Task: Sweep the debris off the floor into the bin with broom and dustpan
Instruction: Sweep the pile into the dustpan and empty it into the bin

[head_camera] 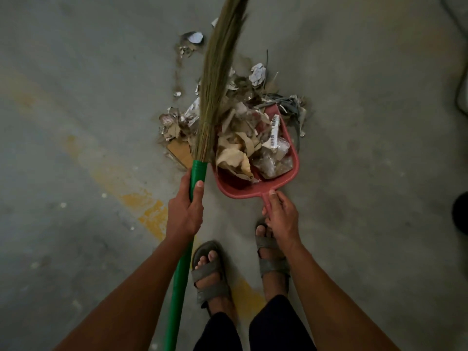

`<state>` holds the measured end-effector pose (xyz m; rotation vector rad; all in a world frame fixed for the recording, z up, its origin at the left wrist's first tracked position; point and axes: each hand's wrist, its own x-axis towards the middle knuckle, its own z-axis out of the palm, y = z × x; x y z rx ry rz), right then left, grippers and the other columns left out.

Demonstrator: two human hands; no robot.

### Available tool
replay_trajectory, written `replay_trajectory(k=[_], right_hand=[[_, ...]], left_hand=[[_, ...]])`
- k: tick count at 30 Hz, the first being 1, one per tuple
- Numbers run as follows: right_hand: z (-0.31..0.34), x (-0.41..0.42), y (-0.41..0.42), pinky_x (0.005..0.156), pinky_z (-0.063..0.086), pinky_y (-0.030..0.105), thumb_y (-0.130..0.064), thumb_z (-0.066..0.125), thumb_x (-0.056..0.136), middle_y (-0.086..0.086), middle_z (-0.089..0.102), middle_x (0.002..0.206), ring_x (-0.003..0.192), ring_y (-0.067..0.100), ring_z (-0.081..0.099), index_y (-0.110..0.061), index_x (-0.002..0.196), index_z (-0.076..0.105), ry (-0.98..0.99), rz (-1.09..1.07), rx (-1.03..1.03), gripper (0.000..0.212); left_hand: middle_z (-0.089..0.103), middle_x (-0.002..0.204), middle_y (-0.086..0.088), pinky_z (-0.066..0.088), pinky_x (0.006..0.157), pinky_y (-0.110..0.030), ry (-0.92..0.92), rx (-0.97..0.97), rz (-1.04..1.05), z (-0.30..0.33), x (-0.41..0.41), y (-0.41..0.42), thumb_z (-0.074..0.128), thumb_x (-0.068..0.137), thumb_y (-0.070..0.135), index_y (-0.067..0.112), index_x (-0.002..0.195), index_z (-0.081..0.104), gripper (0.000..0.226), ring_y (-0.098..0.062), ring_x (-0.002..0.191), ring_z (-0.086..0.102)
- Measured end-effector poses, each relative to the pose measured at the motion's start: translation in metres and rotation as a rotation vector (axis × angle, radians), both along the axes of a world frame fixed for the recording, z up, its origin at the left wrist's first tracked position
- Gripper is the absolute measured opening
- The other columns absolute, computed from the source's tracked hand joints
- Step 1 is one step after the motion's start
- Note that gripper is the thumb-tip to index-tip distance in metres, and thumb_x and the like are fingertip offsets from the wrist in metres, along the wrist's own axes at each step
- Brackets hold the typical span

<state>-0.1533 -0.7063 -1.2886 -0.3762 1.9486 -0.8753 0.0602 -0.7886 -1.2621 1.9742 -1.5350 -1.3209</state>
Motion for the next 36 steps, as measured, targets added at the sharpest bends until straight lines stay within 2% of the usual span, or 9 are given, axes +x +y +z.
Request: replay_trajectory(k=[3, 7, 10, 14, 19, 23, 29, 36], right_hand=[[0.009, -0.002, 0.006, 0.042, 0.043, 0.027, -0.039, 0.053, 0.111, 0.012, 0.061, 0.068, 0.048, 0.018, 0.052, -0.012, 0.097, 0.070, -0.044, -0.054, -0.020, 0.035], [0.028, -0.006, 0.013, 0.039, 0.042, 0.023, -0.034, 0.052, 0.112, 0.013, 0.058, 0.066, 0.044, 0.016, 0.048, -0.005, 0.099, 0.068, -0.095, -0.107, -0.050, 0.036], [0.038, -0.009, 0.019, 0.041, 0.043, 0.024, -0.036, 0.052, 0.111, 0.012, 0.058, 0.067, 0.045, 0.015, 0.048, -0.008, 0.097, 0.069, -0.082, -0.101, -0.056, 0.035], [0.048, -0.016, 0.027, 0.044, 0.033, 0.028, -0.038, 0.052, 0.111, 0.010, 0.057, 0.068, 0.048, 0.014, 0.043, -0.013, 0.097, 0.069, -0.102, -0.154, -0.046, 0.033], [0.059, -0.029, 0.031, 0.041, 0.030, 0.025, -0.032, 0.050, 0.112, 0.011, 0.055, 0.067, 0.044, 0.014, 0.040, -0.016, 0.090, 0.064, -0.113, -0.226, -0.086, 0.031], [0.057, -0.046, 0.044, 0.041, 0.030, 0.025, -0.034, 0.049, 0.112, 0.013, 0.055, 0.069, 0.044, 0.015, 0.040, -0.018, 0.090, 0.064, -0.115, -0.263, -0.112, 0.031], [0.063, -0.096, 0.078, 0.042, 0.030, 0.024, -0.036, 0.049, 0.112, 0.010, 0.056, 0.068, 0.043, 0.016, 0.039, -0.022, 0.086, 0.063, -0.113, -0.292, -0.116, 0.033], [0.078, -0.190, 0.153, 0.044, 0.032, 0.027, -0.041, 0.049, 0.111, 0.011, 0.057, 0.069, 0.044, 0.018, 0.041, -0.021, 0.086, 0.063, -0.064, -0.336, -0.116, 0.034]], left_hand=[[0.066, 0.070, -0.009, 0.055, 0.044, -0.034, 0.014, -0.031, 0.081, 0.005, 0.004, 0.002, 0.043, 0.111, 0.049, 0.048, 0.156, 0.034, 0.046, -0.017, 0.049, 0.064], [0.064, 0.072, -0.011, 0.052, 0.042, -0.031, 0.014, -0.041, 0.164, 0.012, 0.009, -0.007, 0.043, 0.111, 0.046, 0.043, 0.157, 0.036, 0.046, -0.019, 0.050, 0.062], [0.063, 0.072, -0.014, 0.052, 0.042, -0.032, 0.015, -0.041, 0.171, 0.019, 0.009, -0.016, 0.042, 0.111, 0.048, 0.041, 0.153, 0.040, 0.042, -0.023, 0.052, 0.062], [0.063, 0.074, -0.016, 0.052, 0.042, -0.032, 0.046, -0.024, 0.165, 0.031, 0.001, -0.022, 0.041, 0.111, 0.048, 0.042, 0.148, 0.044, 0.038, -0.022, 0.052, 0.061], [0.062, 0.076, -0.018, 0.052, 0.043, -0.034, 0.070, 0.022, 0.181, 0.042, -0.011, -0.023, 0.042, 0.110, 0.051, 0.044, 0.144, 0.045, 0.035, -0.025, 0.053, 0.060], [0.064, 0.077, -0.018, 0.052, 0.044, -0.033, 0.063, 0.078, 0.165, 0.043, -0.028, -0.013, 0.041, 0.110, 0.049, 0.042, 0.148, 0.044, 0.038, -0.023, 0.051, 0.060], [0.066, 0.075, -0.016, 0.052, 0.044, -0.034, 0.021, 0.108, 0.081, 0.040, -0.076, 0.029, 0.043, 0.110, 0.052, 0.040, 0.159, 0.035, 0.051, -0.022, 0.049, 0.061], [0.067, 0.080, -0.018, 0.052, 0.045, -0.031, 0.054, 0.144, -0.033, 0.046, -0.182, 0.107, 0.042, 0.110, 0.052, 0.037, 0.160, 0.033, 0.053, -0.025, 0.056, 0.064]])
